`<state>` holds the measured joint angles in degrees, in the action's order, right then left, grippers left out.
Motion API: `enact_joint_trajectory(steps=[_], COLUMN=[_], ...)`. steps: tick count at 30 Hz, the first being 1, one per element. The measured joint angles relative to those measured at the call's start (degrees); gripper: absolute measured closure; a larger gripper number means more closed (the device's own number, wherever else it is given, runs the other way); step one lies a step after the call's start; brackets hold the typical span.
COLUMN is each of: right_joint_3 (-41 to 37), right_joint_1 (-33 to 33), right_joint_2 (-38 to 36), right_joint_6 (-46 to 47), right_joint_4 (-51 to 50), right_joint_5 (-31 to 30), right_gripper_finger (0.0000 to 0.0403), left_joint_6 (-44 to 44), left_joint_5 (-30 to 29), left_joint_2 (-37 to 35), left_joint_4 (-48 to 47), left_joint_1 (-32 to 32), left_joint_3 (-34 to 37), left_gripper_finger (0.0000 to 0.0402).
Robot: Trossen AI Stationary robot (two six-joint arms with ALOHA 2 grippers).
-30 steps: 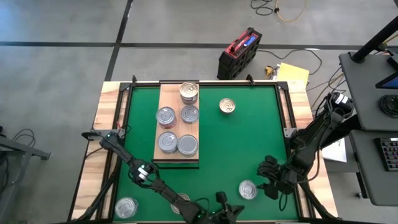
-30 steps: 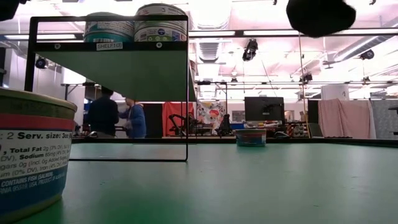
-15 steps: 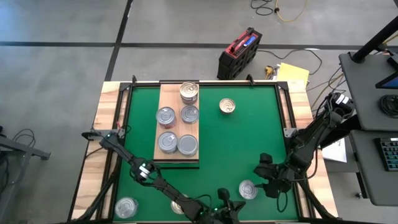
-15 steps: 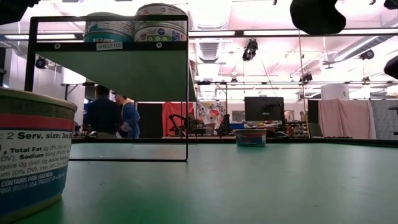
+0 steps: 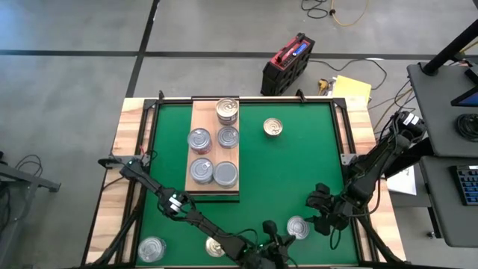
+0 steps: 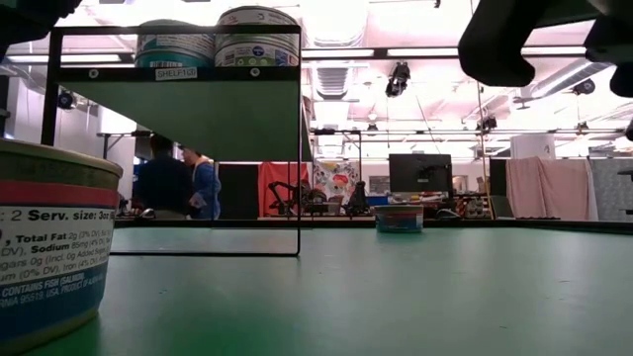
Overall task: Stack canned seafood by type on shelf
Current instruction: Put the yellow and blue tuna can on the shelf
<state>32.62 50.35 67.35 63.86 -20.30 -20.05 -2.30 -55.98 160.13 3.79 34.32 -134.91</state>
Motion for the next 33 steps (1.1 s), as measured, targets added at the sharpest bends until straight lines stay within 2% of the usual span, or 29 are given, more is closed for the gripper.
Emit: enact_joint_trajectory(steps=[5,19,22,29,33], right_joint_3=[0.0,0.0,0.0,0.0,1.29], right_joint_1=[0.0,0.0,0.0,-0.04,-0.02], right_joint_2=[0.0,0.0,0.0,-0.02,-0.05], right_joint_6=[0.01,-0.69,-1.01,-7.71,-11.76], right_joint_4=[-0.05,-0.11,0.01,2.44,2.42], right_joint_5=[0.56,0.58,0.58,0.13,-4.17], right_gripper_finger=[0.0129,0.0115,0.0119,0.0118,0.0121], left_joint_6=[2.76,4.78,4.79,2.91,1.33], left_joint_5=[0.0,-0.6,-3.3,-5.67,-3.84], left_joint_2=[0.02,0.02,0.02,-2.48,-4.65], left_joint_4=[-3.25,-2.97,-3.0,-3.03,-3.51], left_joint_1=[-0.21,1.91,2.57,4.52,5.55], left_joint_3=[0.04,0.04,0.04,0.0,-0.09], left_gripper_finger=[0.0402,0.0402,0.0402,0.0402,0.0402])
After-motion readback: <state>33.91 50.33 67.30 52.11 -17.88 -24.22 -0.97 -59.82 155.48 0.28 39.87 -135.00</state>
